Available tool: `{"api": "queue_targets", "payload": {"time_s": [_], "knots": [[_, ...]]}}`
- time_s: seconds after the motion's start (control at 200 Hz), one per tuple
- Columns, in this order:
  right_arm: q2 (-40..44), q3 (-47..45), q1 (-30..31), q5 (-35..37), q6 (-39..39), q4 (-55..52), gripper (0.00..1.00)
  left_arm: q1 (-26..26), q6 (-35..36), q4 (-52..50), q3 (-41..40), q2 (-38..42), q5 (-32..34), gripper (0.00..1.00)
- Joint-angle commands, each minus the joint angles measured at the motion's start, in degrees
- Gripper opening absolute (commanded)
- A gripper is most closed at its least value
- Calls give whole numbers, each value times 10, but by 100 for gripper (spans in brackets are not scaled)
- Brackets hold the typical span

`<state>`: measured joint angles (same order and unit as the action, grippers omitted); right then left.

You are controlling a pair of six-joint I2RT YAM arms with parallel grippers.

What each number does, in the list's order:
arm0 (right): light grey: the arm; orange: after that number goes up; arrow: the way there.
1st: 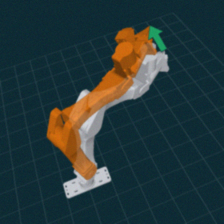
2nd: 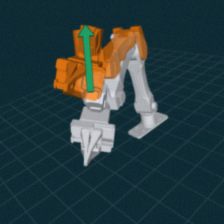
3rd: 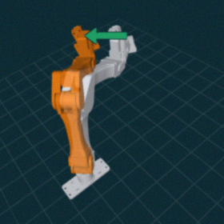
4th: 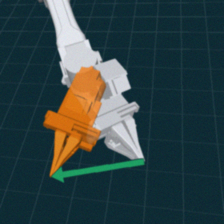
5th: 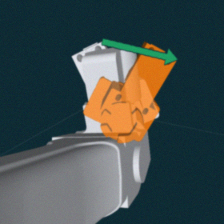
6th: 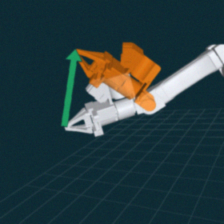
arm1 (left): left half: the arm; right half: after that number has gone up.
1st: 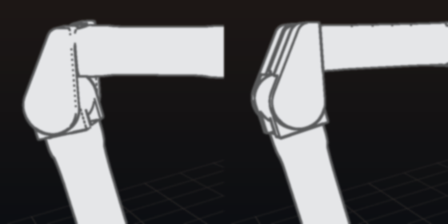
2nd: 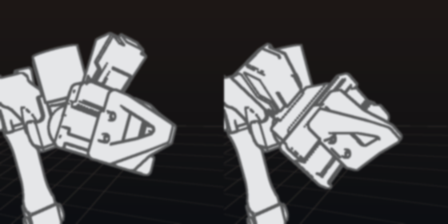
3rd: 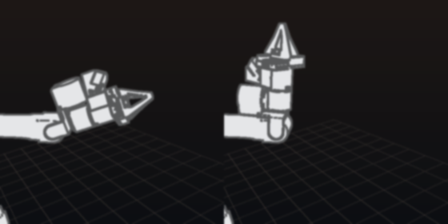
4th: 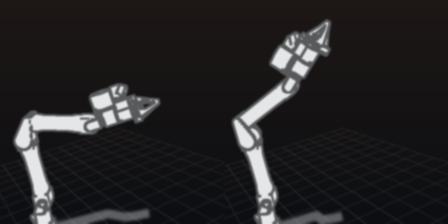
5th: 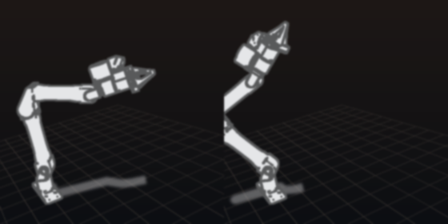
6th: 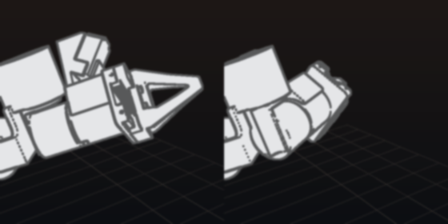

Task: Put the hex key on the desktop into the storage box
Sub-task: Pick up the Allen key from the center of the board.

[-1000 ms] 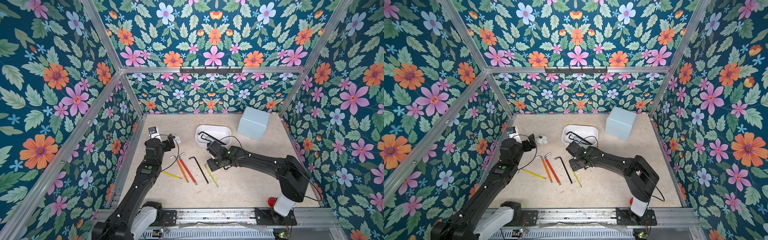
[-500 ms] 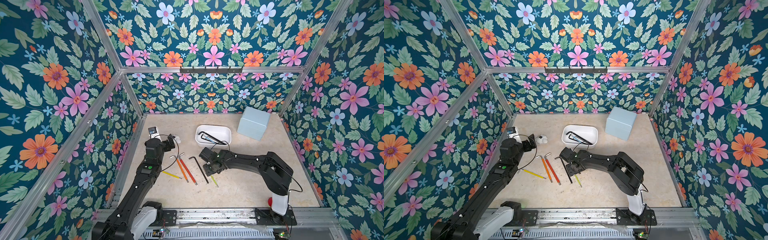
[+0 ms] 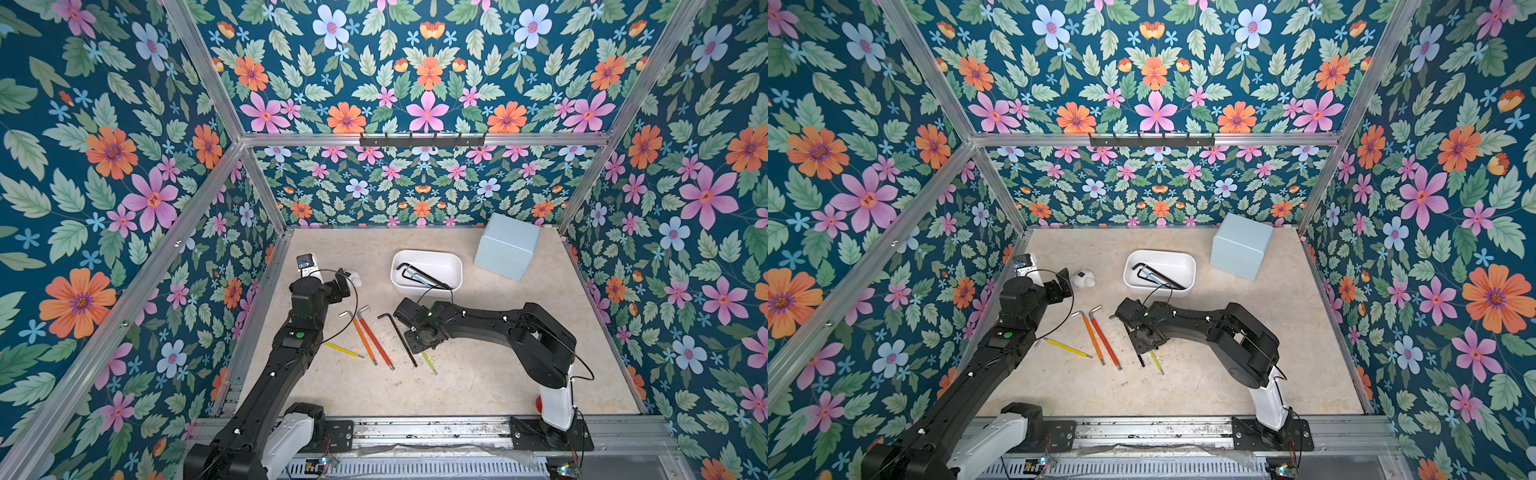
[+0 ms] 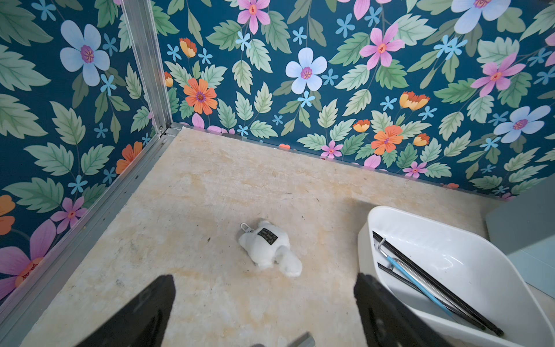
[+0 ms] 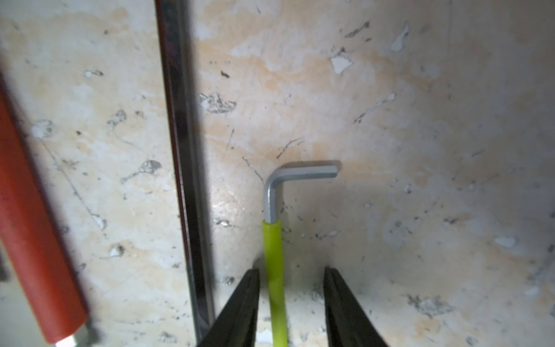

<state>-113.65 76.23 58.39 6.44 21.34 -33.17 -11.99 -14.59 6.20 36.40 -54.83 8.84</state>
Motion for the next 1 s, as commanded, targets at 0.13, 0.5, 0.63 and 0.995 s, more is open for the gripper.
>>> {"api": "queue_targets", "payload": {"time_s": [0.13,0.5,0.63,0.995], "knots": [[-15,1,5,-6,16,-19,28,0,4,3,2,4,1,99],[-24,2,10,-4,15,-28,0,0,4,3,1,9,2,99],[-13,2,9,-5,0,-23,0,0,3,3,0,10,1,99],[76,16,-47,-41,-109,-20,0,0,2,2,0,20,2,99]]}}
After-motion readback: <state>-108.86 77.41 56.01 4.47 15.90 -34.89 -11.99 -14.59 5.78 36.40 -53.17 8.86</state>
